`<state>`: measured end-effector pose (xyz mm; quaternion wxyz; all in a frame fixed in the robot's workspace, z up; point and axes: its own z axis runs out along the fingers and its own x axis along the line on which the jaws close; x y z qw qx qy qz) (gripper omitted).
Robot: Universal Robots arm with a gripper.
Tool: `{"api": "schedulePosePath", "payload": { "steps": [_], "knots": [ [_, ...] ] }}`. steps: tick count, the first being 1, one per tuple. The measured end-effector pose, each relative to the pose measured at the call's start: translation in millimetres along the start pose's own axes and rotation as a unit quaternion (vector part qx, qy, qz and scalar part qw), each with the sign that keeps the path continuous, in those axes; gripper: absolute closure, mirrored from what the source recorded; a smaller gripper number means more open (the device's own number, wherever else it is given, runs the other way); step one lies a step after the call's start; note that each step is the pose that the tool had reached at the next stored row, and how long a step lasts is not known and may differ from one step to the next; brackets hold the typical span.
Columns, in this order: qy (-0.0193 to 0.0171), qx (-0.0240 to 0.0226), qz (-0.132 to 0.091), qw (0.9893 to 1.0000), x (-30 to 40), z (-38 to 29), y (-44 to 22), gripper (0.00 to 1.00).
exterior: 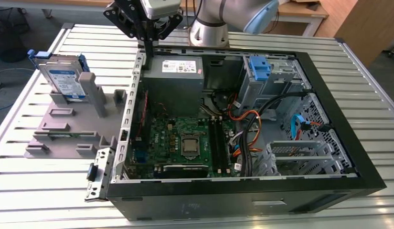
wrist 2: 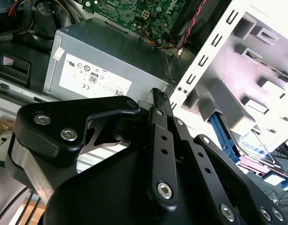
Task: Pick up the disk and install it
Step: 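Reach for the disk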
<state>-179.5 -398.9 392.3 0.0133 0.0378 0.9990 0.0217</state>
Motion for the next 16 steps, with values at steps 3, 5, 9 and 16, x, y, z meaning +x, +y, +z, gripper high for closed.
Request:
{"api": "schedulePosePath", "payload": {
  "steps": [3, 5, 9, 16],
  "knots": [
    [0.0000, 0.0000, 0.000, 1.0000, 0.0, 0.0, 0.0, 0.89],
    [0.0000, 0.0000, 0.000, 1.0000, 0.5, 0.0, 0.0, 0.89],
    [0.0000, 0.0000, 0.000, 1.0000, 4.4, 0.0, -0.3, 0.89],
    [-0.0001, 0.0000, 0.000, 1.0000, 17.6, 0.8, -1.3, 0.89]
  ]
}}
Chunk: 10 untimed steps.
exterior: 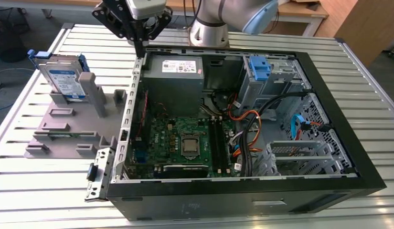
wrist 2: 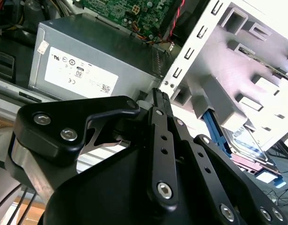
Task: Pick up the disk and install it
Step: 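Reach for the disk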
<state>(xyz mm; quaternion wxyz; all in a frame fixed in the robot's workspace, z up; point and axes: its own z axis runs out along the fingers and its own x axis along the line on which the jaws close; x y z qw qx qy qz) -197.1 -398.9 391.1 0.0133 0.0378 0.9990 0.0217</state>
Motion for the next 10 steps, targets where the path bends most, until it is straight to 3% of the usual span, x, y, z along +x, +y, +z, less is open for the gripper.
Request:
{"api": "schedulePosePath", "payload": {
  "steps": [10],
  "knots": [
    [-0.0002, 0.0000, 0.000, 1.0000, 27.7, 1.3, -1.6, 0.89]
  ]
}}
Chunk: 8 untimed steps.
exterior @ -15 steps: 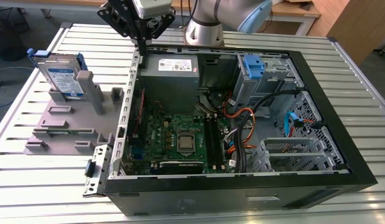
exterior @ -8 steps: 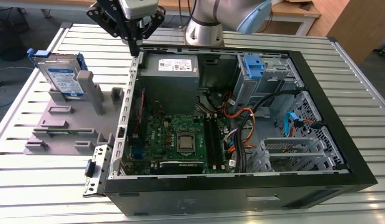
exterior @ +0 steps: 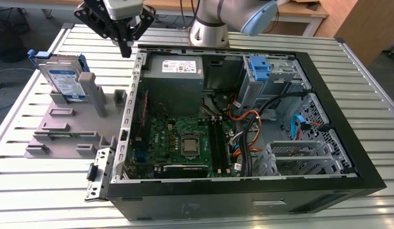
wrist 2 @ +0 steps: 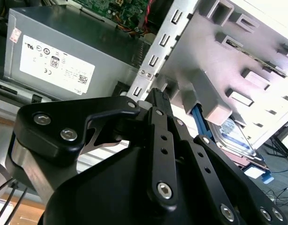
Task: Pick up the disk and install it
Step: 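Reach for the disk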
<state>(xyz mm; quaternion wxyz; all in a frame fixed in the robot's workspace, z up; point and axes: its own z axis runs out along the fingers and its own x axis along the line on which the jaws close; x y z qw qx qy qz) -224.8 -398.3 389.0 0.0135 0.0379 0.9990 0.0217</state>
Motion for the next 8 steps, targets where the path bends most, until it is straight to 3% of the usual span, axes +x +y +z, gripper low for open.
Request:
{"api": "schedulePosePath", "payload": {
  "steps": [8],
  "knots": [
    [-0.0001, 0.0000, 0.000, 1.0000, 21.8, 1.0, -0.8, 0.89]
  ]
}}
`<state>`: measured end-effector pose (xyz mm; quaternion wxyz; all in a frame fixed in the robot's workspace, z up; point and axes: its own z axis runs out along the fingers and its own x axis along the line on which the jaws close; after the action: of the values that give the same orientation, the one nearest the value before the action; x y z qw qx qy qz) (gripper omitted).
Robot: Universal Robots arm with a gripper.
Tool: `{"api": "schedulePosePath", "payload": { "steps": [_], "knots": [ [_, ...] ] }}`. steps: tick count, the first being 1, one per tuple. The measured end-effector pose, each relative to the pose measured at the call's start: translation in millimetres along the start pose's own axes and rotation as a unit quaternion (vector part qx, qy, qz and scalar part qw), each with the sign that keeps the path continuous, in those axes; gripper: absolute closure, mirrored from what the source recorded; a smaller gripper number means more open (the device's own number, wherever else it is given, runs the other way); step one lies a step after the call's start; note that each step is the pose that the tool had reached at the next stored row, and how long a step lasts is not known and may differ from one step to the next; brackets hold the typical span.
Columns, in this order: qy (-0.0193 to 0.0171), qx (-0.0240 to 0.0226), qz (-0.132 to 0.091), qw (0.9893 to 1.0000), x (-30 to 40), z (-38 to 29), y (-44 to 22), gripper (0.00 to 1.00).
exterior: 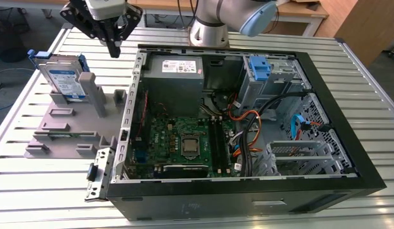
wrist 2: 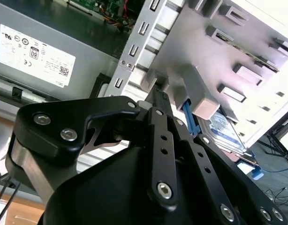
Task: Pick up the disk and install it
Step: 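Reach for the disk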
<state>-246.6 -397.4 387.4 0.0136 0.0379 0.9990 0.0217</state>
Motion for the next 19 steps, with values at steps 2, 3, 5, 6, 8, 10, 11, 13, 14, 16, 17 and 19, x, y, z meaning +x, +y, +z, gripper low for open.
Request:
{"api": "schedulePosePath", "payload": {
  "steps": [2, 3, 5, 6, 8, 10, 11, 13, 14, 16, 17, 19],
  "knots": [
    [0.0000, 0.0000, 0.000, 1.0000, 5.2, 0.3, -0.1, 0.89],
    [0.0000, 0.0000, 0.000, 1.0000, 7.6, 0.4, -0.2, 0.89],
    [0.0000, 0.0000, 0.000, 1.0000, 12.4, 0.6, -0.2, 0.89],
    [0.0000, 0.0000, 0.000, 1.0000, 14.9, 0.7, -0.3, 0.89],
    [0.0000, 0.0000, 0.000, 1.0000, 19.5, 0.9, -0.4, 0.89],
    [0.0000, 0.0000, 0.000, 1.0000, 23.7, 1.2, -0.4, 0.89],
    [0.0000, 0.0000, 0.000, 1.0000, 25.6, 1.2, -0.4, 0.89],
    [0.0000, 0.0000, 0.000, 1.0000, 29.7, 1.5, -0.5, 0.89],
    [0.0000, 0.0000, 0.000, 1.0000, 31.9, 1.6, -0.5, 0.89],
    [0.0000, 0.0000, 0.000, 1.0000, 35.9, 1.8, -0.4, 0.89],
    [0.0000, 0.0000, 0.000, 1.0000, 37.7, 1.9, -0.3, 0.89],
    [0.0000, 0.0000, 0.000, 1.0000, 41.2, 2.2, -0.2, 0.89]
  ]
}}
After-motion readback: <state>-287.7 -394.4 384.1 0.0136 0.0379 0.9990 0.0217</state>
